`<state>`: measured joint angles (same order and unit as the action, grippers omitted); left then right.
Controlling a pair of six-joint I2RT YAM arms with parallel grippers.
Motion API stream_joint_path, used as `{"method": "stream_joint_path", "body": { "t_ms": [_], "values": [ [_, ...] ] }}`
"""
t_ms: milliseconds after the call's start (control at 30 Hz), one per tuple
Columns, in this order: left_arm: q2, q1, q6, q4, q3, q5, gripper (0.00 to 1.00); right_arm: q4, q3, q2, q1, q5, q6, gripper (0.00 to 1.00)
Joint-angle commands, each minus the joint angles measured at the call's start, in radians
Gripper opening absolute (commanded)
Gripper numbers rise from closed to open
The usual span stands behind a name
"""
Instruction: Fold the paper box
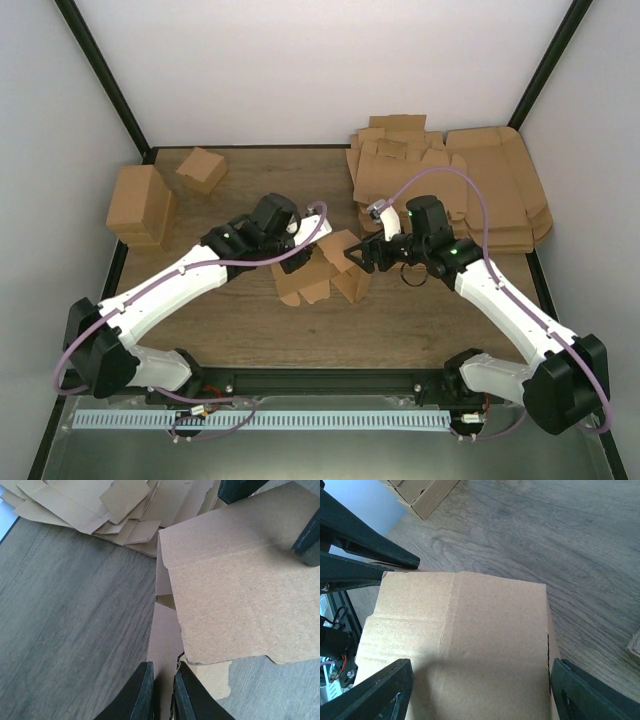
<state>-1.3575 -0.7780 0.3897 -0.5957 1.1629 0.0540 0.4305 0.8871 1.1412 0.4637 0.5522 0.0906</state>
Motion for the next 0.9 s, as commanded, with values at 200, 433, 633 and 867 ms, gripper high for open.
{"method": "stream_joint_path", "body": {
  "t_ms": [200, 433, 633, 867],
  "values": [
    [0.033, 0.071, -0.030, 0.014, -0.004, 0.085, 0.12, 0.079, 0.027, -0.008, 0.013, -0.060, -0.015, 0.78],
    [0.017, 0.092, -0.018, 0.004, 0.028, 0.216, 0.12, 0.095, 0.039, -0.005, 0.045, -0.096, -0.021, 0.80],
    [-0.009, 0.092, 0.018, -0.021, 0.059, 0.320, 0.12, 0.126, 0.089, 0.010, 0.105, -0.233, -0.028, 0.81],
    [-0.019, 0.092, 0.021, -0.030, 0.078, 0.334, 0.11, 0.131, 0.117, 0.017, 0.138, -0.308, -0.024, 0.85]
  ]
}}
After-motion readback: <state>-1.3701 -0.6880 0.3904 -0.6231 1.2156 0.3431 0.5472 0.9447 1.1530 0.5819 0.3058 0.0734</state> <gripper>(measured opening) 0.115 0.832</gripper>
